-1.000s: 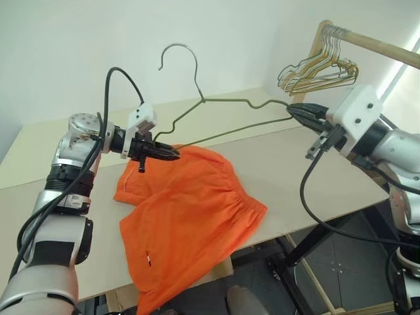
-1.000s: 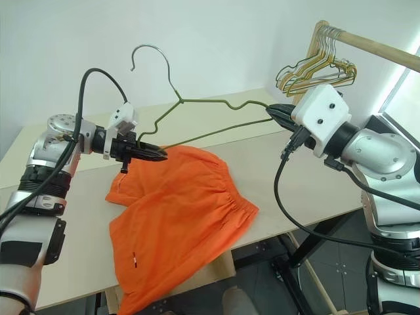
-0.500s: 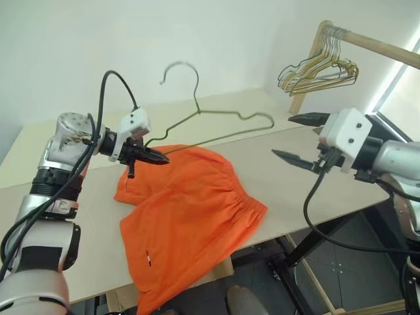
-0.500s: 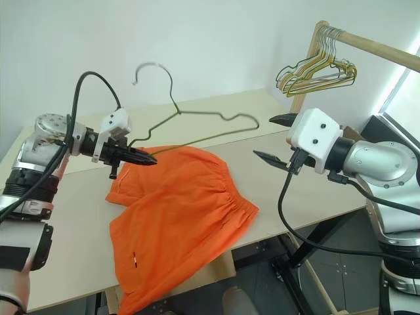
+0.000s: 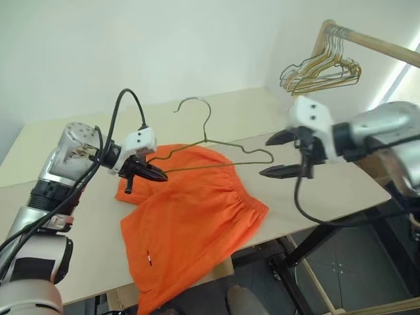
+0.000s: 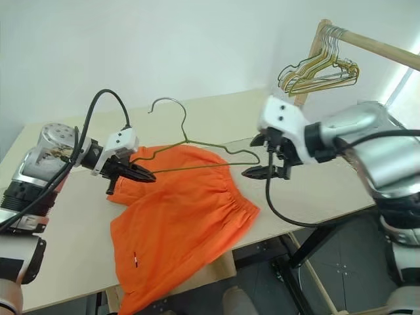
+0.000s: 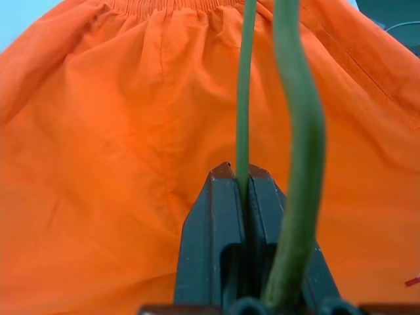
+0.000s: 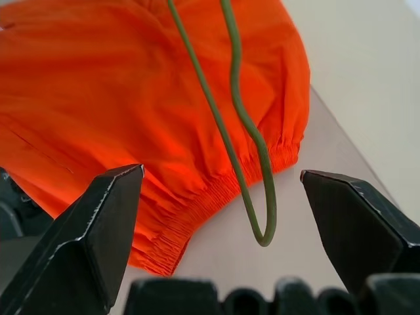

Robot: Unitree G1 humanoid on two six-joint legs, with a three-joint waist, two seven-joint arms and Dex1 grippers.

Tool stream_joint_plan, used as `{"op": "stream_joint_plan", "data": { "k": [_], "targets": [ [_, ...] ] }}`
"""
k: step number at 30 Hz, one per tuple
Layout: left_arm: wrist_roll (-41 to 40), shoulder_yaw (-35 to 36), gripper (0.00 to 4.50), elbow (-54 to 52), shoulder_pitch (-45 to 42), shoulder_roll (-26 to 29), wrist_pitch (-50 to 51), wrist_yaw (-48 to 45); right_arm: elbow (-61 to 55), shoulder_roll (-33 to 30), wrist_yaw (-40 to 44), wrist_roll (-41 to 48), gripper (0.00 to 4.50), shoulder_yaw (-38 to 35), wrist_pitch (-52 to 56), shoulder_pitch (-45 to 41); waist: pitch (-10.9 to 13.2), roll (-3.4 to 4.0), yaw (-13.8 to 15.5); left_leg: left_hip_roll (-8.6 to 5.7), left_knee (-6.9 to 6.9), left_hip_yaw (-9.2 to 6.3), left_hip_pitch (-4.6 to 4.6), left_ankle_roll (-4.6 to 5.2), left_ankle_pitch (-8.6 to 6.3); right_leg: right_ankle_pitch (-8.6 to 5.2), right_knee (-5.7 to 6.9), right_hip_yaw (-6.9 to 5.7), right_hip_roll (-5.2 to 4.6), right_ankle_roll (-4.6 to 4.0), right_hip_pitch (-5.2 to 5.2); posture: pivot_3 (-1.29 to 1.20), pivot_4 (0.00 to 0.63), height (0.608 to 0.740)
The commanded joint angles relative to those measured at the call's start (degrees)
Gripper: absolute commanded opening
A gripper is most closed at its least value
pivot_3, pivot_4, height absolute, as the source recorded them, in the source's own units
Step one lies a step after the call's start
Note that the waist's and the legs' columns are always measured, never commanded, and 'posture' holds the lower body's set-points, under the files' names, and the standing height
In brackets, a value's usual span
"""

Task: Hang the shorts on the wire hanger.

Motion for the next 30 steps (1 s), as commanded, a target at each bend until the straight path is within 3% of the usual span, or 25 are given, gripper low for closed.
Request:
{"op": "stream_joint_plan", "data": {
  "k": [1, 7, 10, 20, 22, 27, 30],
  "targets": [
    [-1.21, 1.46, 0.0, -2.43, 0.23, 0.95, 1.03, 0.48, 4.26, 2.38, 0.74, -4.32, 4.46, 3.47, -0.86, -4.03, 0.0, 0.0, 0.09, -0.03, 0.03, 0.0, -0.16, 0.02, 0.02, 0.0, 0.15, 0.01, -0.03, 0.0, -0.18, -0.27, 0.0, 0.74],
    [-1.96, 1.54, 0.0, -3.6, 0.77, 1.54, 1.58, 0.59, 8.79, 6.24, 4.06, -8.05, 4.46, 7.73, -2.37, -7.27, 0.0, 0.0, 0.2, -0.12, 0.06, 0.0, -0.42, 0.01, 0.09, 0.0, 0.3, 0.02, -0.06, 0.0, -0.54, -0.26, 0.0, 0.74],
    [-2.21, 1.48, 0.0, -4.17, 1.01, 1.75, 1.84, 0.5, 11.49, 8.26, 5.06, -10.54, 3.92, 9.43, -4.7, -8.2, 0.0, 0.0, 0.17, -0.13, 0.07, 0.0, -0.44, -0.01, 0.12, 0.0, 0.32, 0.01, -0.05, 0.0, -0.56, -0.26, 0.0, 0.74],
    [-1.92, 0.34, 0.0, -5.01, 1.16, 2.11, 1.05, -0.76, 15.24, 10.96, 11.03, -15.67, 0.56, 12.21, -10.74, -11.17, -0.01, 0.01, -0.4, -0.2, 0.07, -0.01, -0.52, -0.04, 0.19, 0.0, 0.46, 0.01, -0.06, 0.0, -0.75, -0.26, 0.0, 0.74],
    [-1.89, 0.12, 0.0, -5.26, 1.39, 2.1, 0.76, -1.01, 14.62, 11.08, 12.13, -16.05, 0.08, 12.15, -11.18, -11.1, -0.01, 0.01, -0.46, -0.2, 0.07, -0.01, -0.54, -0.04, 0.19, 0.0, 0.49, 0.01, -0.05, 0.0, -0.79, -0.27, 0.0, 0.74],
    [-1.27, 0.22, 0.0, -4.32, 1.15, 1.13, -1.49, 0.55, 11.7, 10.73, 13.97, -15.59, 0.03, 11.07, -10.99, -9.17, -0.01, 0.01, -0.47, -0.21, 0.07, -0.01, -0.54, -0.05, 0.2, 0.0, 0.67, 0.0, -0.06, 0.0, -0.84, -0.27, 0.0, 0.74],
    [-3.18, 1.73, 0.8, -3.02, 1.24, 1.15, -2.94, -0.84, 9.11, 9.78, 14.37, -14.38, 0.0, 9.5, -9.16, -6.94, -0.02, 0.0, -0.47, -0.21, 0.07, -0.01, -0.54, -0.05, 0.2, 0.0, 0.68, -0.01, -0.07, 0.0, -0.84, -0.27, 0.0, 0.74]
  ]
}}
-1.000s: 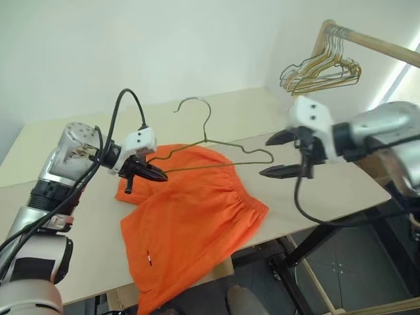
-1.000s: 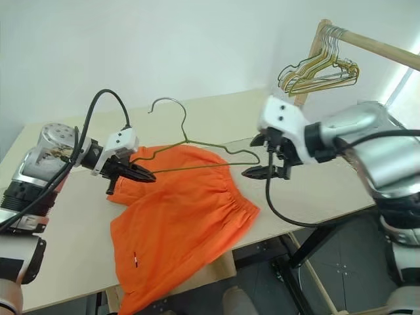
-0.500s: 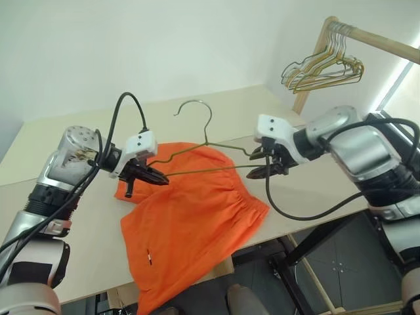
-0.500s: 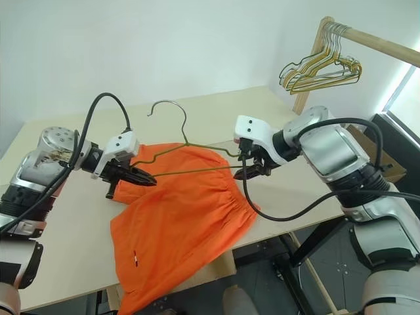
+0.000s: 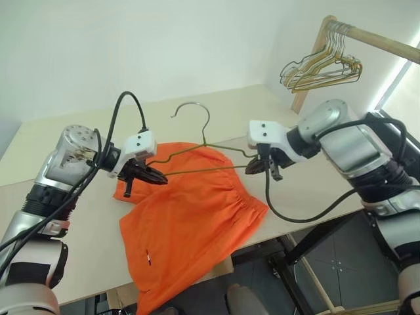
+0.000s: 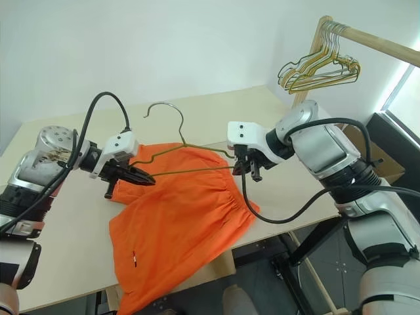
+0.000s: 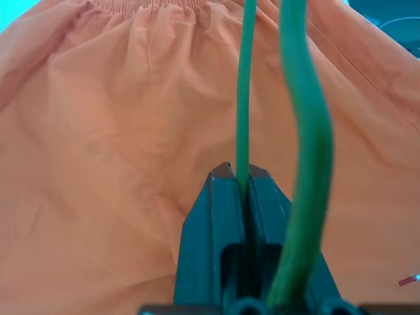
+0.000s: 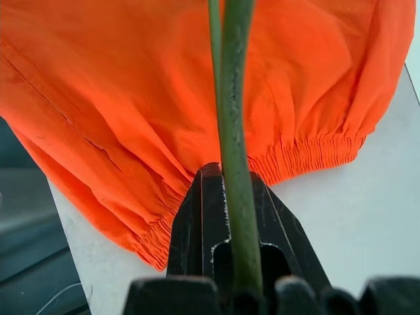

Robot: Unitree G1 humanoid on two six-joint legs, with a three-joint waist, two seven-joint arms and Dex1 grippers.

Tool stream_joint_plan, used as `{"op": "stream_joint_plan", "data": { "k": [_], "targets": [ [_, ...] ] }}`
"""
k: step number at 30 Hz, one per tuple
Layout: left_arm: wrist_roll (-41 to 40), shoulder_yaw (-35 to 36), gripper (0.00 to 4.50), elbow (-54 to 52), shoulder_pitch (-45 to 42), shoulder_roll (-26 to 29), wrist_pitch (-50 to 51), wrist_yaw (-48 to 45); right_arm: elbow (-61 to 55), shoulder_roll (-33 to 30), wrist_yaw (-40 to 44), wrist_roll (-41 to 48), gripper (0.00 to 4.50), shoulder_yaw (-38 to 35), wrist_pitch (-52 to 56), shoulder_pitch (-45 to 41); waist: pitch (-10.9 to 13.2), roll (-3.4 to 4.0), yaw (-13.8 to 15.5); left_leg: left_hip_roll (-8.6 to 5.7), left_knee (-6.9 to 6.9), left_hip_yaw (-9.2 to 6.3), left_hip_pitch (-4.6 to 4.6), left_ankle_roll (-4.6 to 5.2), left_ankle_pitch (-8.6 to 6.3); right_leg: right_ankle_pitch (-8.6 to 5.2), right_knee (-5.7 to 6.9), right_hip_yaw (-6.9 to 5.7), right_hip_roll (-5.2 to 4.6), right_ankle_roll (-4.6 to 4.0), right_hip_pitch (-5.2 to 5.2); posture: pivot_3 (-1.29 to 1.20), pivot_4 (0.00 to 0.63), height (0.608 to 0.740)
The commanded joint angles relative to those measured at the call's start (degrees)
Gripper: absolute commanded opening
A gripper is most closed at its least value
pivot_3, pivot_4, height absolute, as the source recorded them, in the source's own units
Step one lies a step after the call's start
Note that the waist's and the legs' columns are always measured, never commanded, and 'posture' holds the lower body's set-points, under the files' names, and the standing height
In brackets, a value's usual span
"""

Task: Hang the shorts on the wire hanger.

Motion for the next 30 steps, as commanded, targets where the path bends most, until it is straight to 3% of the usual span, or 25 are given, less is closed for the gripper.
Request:
{"op": "stream_joint_plan", "data": {
  "k": [1, 11, 15, 21, 25, 30],
  "targets": [
    [-2.55, 2.54, 1.09, 0.35, -0.24, -0.2, -2.24, -0.78, -4.53, -1.09, 0.63, 2.11, 0.0, -3.5, 2.04, 1.59, 0.0, 0.0, 0.01, 0.0, 0.0, 0.0, 0.0, 0.0, 0.0, 0.0, 0.02, -0.01, 0.0, 0.0, 0.0, -0.26, 0.0, 0.74],
    [-7.46, 12.13, 4.4, 10.92, -4.4, -2.2, -2.65, 5.71, -14.99, -8.2, -8.14, 12.64, 0.0, -19.55, 23.16, 21.46, -0.02, -0.03, 1.1, 0.0, 0.05, -0.05, -0.08, 0.01, 0.0, 0.0, -0.01, -0.08, -0.03, 0.0, -0.03, -0.23, 0.0, 0.74],
    [-11.31, 15.96, 4.46, 5.91, -1.47, -1.49, 0.21, 6.73, -15.96, -10.92, -13.09, 16.46, 0.0, -29.92, 33.81, 32.46, -0.03, -0.04, 1.92, -0.02, 0.06, -0.04, -0.07, 0.01, 0.0, 0.0, 0.0, -0.05, -0.07, 0.0, -0.02, -0.22, 0.0, 0.74],
    [-19.92, 18.8, 4.46, -13.25, 10.16, -2.68, 1.83, 6.43, -15.07, -12.52, -14.12, 25.89, 0.0, -45.31, 50.96, 45.65, -0.11, 0.01, 3.54, 0.0, 0.06, -0.01, -0.05, 0.06, 0.02, 0.0, -0.1, 0.01, -0.13, -0.01, 0.06, -0.22, 0.009, 0.74],
    [-22.83, 18.72, 4.46, -19.24, 13.55, -3.18, 3.69, 8.52, -9.95, -15.12, -16.04, 33.2, 0.0, -47.18, 52.43, 50.9, -0.13, 0.03, 4.91, 0.03, 0.06, 0.01, 0.12, 0.12, 0.0, 0.01, -0.35, -0.04, -0.09, -0.01, 0.37, -0.23, 0.019, 0.74],
    [-24.74, 18.39, 4.46, -21.06, 15.07, -3.36, 4.52, 10.19, -5.52, -16.02, -18.78, 36.97, 0.0, -43.8, 52.43, 50.68, -0.13, 0.03, 5.43, 0.03, 0.06, 0.11, 0.49, 0.23, -0.08, -0.01, -0.62, -0.06, -0.09, 0.01, 0.89, -0.24, 0.025, 0.74]
  ]
}}
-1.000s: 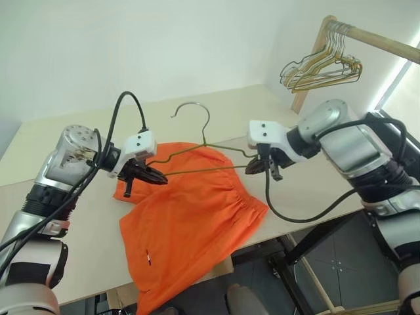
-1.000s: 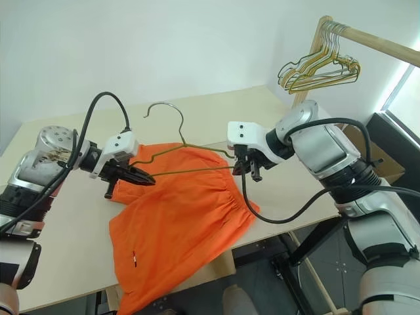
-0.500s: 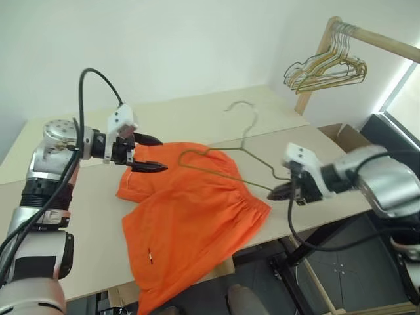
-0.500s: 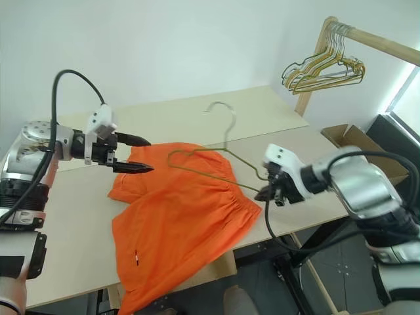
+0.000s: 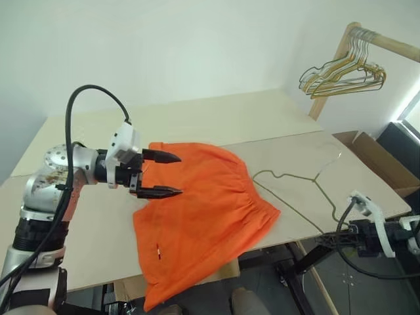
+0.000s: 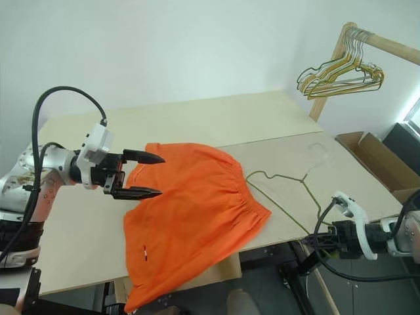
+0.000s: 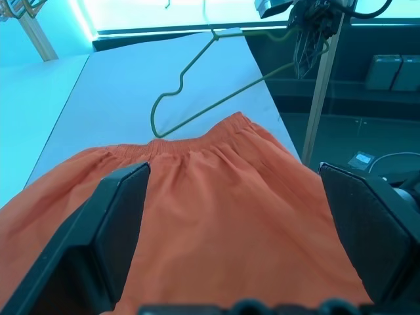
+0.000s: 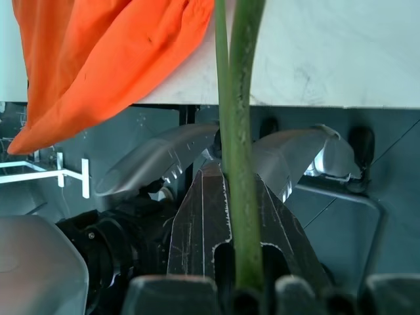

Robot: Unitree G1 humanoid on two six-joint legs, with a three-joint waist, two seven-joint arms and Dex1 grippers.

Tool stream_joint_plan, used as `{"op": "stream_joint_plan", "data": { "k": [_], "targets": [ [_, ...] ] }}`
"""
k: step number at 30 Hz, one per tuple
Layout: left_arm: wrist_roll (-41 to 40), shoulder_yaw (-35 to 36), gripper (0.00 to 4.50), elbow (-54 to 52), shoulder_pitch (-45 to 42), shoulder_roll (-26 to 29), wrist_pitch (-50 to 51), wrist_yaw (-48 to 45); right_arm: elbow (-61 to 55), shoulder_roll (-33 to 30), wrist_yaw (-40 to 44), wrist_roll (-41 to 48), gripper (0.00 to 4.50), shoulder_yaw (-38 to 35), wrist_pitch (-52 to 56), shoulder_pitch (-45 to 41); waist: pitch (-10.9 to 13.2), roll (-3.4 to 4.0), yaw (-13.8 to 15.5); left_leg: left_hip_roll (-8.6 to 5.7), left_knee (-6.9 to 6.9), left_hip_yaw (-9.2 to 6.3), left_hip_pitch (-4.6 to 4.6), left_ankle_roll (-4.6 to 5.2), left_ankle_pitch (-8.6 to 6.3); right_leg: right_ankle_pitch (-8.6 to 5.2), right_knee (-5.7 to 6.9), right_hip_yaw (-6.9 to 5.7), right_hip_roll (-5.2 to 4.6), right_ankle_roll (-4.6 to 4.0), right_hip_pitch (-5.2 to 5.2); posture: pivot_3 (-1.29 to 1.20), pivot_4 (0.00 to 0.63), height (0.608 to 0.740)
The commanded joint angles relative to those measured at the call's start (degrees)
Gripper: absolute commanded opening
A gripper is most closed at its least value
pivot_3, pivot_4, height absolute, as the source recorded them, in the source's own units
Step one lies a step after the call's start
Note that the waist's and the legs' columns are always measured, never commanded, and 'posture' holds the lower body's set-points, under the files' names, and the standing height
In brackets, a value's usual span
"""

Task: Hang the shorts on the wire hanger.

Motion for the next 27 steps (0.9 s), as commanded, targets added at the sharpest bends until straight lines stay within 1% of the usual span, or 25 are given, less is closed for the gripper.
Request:
{"op": "stream_joint_plan", "data": {
  "k": [1, 6, 11, 14, 16, 20, 22, 23, 27],
  "targets": [
    [-2.02, 0.89, 4.46, -2.04, 0.35, 0.2, 0.39, 0.96, 2.71, -1.17, -1.6, 3.14, 0.0, 1.54, 0.46, -2.38, 0.0, 0.0, 0.13, 0.02, 0.0, 0.03, 0.03, 0.03, -0.02, 0.0, -0.04, 0.0, 0.03, 0.0, 0.04, -0.24, 0.026, 0.74],
    [-3.17, 0.4, 4.46, -3.03, 0.68, 1.32, 1.17, 0.41, 5.82, -2.33, -0.63, 6.21, 0.0, 4.02, 0.46, -5.16, 0.01, 0.01, 0.75, 0.02, 0.0, 0.07, -0.01, 0.05, -0.04, 0.0, -0.11, -0.01, 0.08, 0.0, 0.03, -0.22, 0.029, 0.74],
    [-3.68, 0.91, 4.46, -3.96, 1.7, 2.66, 1.8, 0.26, 6.26, -5.0, 2.5, 8.1, 0.0, 7.02, -1.13, -4.29, 0.03, 0.01, 1.64, 0.02, 0.0, 0.07, -0.03, 0.07, -0.04, 0.0, -0.16, -0.03, 0.07, 0.0, 0.04, -0.2, 0.033, 0.74],
    [-4.18, 1.15, 4.46, -4.19, 1.7, 3.8, 2.7, 0.06, 5.28, -7.18, 6.7, 9.35, 0.0, 9.37, -4.17, -2.58, 0.03, 0.01, 2.35, 0.02, 0.0, 0.1, -0.02, 0.07, -0.05, 0.0, -0.18, -0.03, 0.08, 0.0, 0.05, -0.18, 0.03, 0.74],
    [-3.64, 0.99, 4.46, -3.65, 1.32, 4.36, 2.28, 0.16, 5.24, -8.31, 8.53, 8.68, 0.0, 12.45, -5.99, -2.41, 0.04, 0.01, 2.68, 0.03, 0.0, 0.1, -0.03, 0.08, -0.05, 0.0, -0.2, -0.04, 0.09, 0.01, 0.05, -0.18, 0.029, 0.74],
    [-3.29, 0.49, 4.46, -2.55, 0.34, 4.62, 1.64, 0.22, 13.46, -3.31, 4.84, 4.49, 0.0, 17.16, -6.51, -9.16, 0.04, -0.02, 2.64, 0.05, 0.0, 0.15, 0.06, 0.08, -0.05, 0.02, -0.23, -0.01, 0.11, 0.01, 0.1, -0.17, 0.021, 0.74],
    [-3.41, 0.38, 4.46, -2.58, -0.06, 4.78, 1.75, 0.22, 18.31, -1.28, 3.77, 3.09, 0.0, 17.92, -6.58, -12.15, 0.04, 0.0, 2.8, 0.04, 0.0, 0.16, 0.08, 0.08, -0.05, 0.04, -0.23, 0.0, 0.12, 0.01, 0.12, -0.16, 0.018, 0.74],
    [-3.42, 0.35, 4.46, -2.52, -0.22, 4.9, 1.75, 0.14, 18.28, -1.78, 4.95, 3.39, 0.0, 18.42, -7.01, -12.19, 0.06, 0.03, 3.03, 0.04, 0.0, 0.15, 0.06, 0.08, -0.05, 0.04, -0.23, -0.01, 0.12, 0.01, 0.1, -0.16, 0.017, 0.74],
    [-2.46, 0.12, 4.46, -1.72, -0.43, 5.4, 0.69, -0.21, 13.48, -7.08, 13.3, 6.09, 0.0, 20.92, -9.46, -8.61, 0.06, 0.06, 4.56, 0.03, 0.0, 0.14, -0.05, 0.12, -0.08, 0.04, -0.24, -0.04, 0.11, 0.02, 0.01, -0.14, 0.012, 0.74]
  ]
}}
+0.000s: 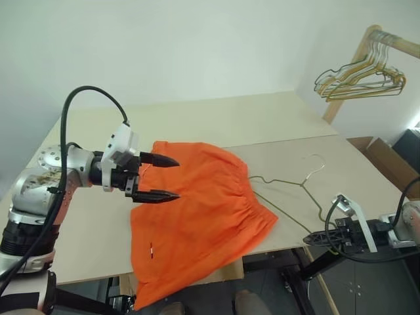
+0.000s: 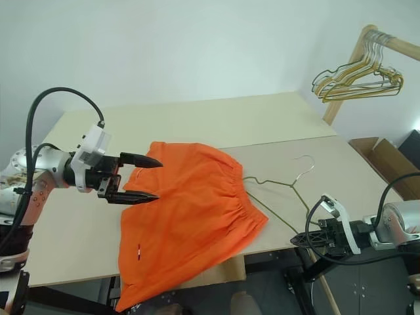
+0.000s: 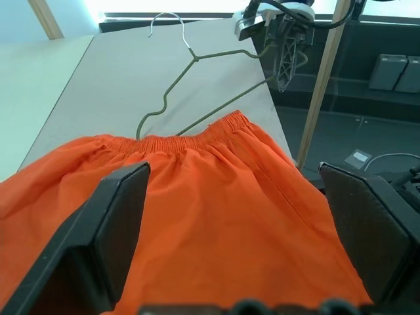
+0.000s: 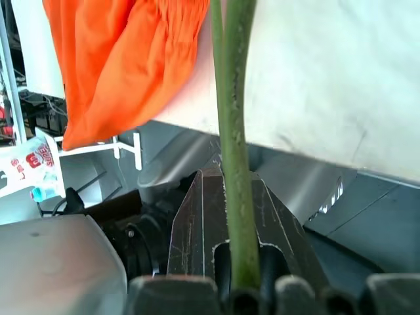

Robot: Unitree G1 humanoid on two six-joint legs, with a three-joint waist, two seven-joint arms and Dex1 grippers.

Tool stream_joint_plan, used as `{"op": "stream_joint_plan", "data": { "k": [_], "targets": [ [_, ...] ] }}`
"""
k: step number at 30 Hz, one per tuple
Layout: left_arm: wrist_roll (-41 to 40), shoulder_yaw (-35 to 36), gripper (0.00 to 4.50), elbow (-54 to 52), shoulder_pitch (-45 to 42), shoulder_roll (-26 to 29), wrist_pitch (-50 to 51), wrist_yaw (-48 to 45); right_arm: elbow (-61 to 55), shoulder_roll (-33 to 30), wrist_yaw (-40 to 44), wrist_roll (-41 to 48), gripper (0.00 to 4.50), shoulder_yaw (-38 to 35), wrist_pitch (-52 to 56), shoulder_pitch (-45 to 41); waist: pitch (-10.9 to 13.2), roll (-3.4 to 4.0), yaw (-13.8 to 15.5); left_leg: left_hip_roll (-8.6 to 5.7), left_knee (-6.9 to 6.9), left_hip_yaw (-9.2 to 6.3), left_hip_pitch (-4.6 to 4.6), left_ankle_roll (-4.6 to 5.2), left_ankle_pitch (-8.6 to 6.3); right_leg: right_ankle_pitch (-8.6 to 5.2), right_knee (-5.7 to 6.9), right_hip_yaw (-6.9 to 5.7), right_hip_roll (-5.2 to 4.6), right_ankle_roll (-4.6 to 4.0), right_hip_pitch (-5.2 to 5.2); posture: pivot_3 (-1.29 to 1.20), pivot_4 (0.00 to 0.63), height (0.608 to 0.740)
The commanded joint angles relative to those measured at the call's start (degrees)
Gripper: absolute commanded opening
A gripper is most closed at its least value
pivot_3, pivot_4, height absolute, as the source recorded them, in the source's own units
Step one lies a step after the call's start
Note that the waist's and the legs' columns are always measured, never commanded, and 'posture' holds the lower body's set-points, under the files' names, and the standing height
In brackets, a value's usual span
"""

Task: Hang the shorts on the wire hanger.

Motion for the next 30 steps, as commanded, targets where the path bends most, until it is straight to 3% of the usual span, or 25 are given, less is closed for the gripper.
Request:
{"op": "stream_joint_plan", "data": {
  "k": [1, 6, 12, 20, 26, 30],
  "targets": [
    [1.01, 0.43, 4.46, 0.7, -1.36, 1.21, -2.14, -0.2, -4.61, -4.82, 7.38, 2.38, 0.0, 1.55, -2.45, 2.4, 0.0, 0.0, 0.85, 0.0, 0.0, -0.01, -0.01, 0.0, 0.0, 0.0, -0.01, -0.01, 0.0, 0.0, -0.01, -0.14, 0.012, 0.74],
    [1.52, 0.05, 4.46, 1.56, -1.54, 1.26, -2.9, -0.69, -6.0, -7.07, 13.2, 2.25, 0.0, 2.98, -5.99, 3.18, 0.0, -0.01, 1.42, 0.01, 0.01, 0.02, 0.05, 0.0, 0.0, 0.0, 0.0, -0.01, 0.0, 0.0, 0.02, -0.14, 0.007, 0.74],
    [1.93, -0.61, 4.46, 2.22, -1.86, 1.15, -3.69, -0.67, 5.38, 2.31, 5.22, -2.7, 0.0, 4.32, -3.4, -6.11, -0.04, -0.06, 1.19, 0.06, 0.0, 0.03, 0.1, -0.01, 0.0, 0.02, 0.0, 0.01, 0.06, -0.03, 0.03, -0.13, 0.0, 0.74],
    [2.17, -0.48, 4.46, 1.78, -1.45, 1.73, -3.99, -1.09, -1.49, 1.82, 11.32, -1.97, 0.0, 9.72, -6.22, -4.57, -0.05, -0.02, 2.76, 0.0, 0.01, -0.04, -0.12, -0.01, 0.0, 0.03, 0.03, -0.04, 0.0, -0.04, -0.18, -0.12, 0.0, 0.74],
    [2.56, -0.89, 4.46, 1.88, -1.56, 1.47, -4.34, -1.06, 10.0, 9.54, 4.85, -5.43, 0.0, 7.9, -4.65, -12.27, -0.06, -0.03, 2.49, 0.05, 0.01, 0.01, 0.05, -0.01, 0.0, 0.06, 0.05, -0.01, 0.1, -0.1, -0.1, -0.11, 0.0, 0.74],
    [2.26, -0.67, 4.46, 1.24, -0.9, 1.74, -4.43, -0.88, 9.67, 11.4, 4.7, -5.31, 0.0, 8.81, -4.31, -12.47, -0.06, -0.02, 3.09, 0.04, 0.01, -0.04, -0.07, -0.02, 0.01, 0.06, 0.08, -0.03, 0.11, -0.1, -0.21, -0.11, 0.0, 0.74]
  ]
}}
